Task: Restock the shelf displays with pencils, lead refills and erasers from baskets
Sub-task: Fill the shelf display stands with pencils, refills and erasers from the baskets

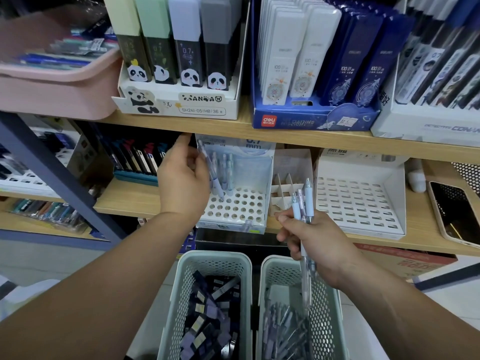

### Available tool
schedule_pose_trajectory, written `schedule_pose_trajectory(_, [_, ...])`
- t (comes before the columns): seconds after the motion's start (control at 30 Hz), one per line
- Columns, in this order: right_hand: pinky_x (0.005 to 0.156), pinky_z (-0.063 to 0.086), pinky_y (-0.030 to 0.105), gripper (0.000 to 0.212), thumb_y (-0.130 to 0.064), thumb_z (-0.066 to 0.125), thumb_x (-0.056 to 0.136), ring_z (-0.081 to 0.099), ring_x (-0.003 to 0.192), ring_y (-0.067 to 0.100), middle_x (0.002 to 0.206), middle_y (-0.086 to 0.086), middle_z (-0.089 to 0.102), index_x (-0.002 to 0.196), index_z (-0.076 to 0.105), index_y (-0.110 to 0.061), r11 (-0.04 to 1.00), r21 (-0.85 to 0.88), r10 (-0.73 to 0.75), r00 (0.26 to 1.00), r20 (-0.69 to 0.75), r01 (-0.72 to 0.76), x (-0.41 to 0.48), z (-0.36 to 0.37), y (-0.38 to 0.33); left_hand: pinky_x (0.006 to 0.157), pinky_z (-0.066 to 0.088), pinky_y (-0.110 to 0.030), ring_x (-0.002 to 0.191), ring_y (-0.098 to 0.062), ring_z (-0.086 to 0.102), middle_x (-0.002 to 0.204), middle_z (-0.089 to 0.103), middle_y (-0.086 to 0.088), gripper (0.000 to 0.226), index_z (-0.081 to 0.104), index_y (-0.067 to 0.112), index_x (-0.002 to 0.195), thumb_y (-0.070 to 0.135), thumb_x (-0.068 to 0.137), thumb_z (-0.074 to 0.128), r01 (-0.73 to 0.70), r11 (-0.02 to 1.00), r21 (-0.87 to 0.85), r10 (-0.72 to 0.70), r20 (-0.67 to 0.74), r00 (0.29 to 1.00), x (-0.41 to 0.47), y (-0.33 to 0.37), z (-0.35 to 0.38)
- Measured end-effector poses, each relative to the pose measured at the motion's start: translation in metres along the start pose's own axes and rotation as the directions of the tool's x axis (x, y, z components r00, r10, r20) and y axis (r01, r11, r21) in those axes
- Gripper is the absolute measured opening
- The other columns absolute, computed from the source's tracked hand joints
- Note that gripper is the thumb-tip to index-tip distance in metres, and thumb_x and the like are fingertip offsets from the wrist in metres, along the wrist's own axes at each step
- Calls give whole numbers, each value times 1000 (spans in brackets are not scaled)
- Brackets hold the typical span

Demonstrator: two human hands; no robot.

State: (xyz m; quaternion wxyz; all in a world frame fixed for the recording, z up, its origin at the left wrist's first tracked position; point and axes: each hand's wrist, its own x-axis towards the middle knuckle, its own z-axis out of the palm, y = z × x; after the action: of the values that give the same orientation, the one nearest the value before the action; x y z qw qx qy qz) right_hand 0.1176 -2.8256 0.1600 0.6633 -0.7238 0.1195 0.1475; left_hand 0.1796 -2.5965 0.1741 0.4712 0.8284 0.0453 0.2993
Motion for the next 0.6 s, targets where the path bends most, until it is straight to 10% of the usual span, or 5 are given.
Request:
schedule_pose_trajectory(0.23, [46, 39, 28, 12, -16, 62, 99, 46, 49, 16, 72, 11, 67, 106, 68, -7, 1000, -1, -2, 1000, 2, 2, 0, -4, 0, 86, 41, -18, 93, -15, 57, 108, 62, -8, 36, 62, 9, 131, 2, 96, 55, -130, 983, 134, 131, -3, 991, -6, -7, 5])
schedule_pose_trajectory(0.6, [47, 40, 29, 12, -14, 63, 98, 46, 49, 17, 70, 10, 67, 106, 67, -6, 1000, 21, -4, 1000, 3, 4, -5, -5, -5, 81, 49, -23, 83, -16, 63, 99, 68, -5, 35, 68, 11, 123, 5, 90, 62, -177, 962, 209, 156, 111, 981, -9, -11, 4])
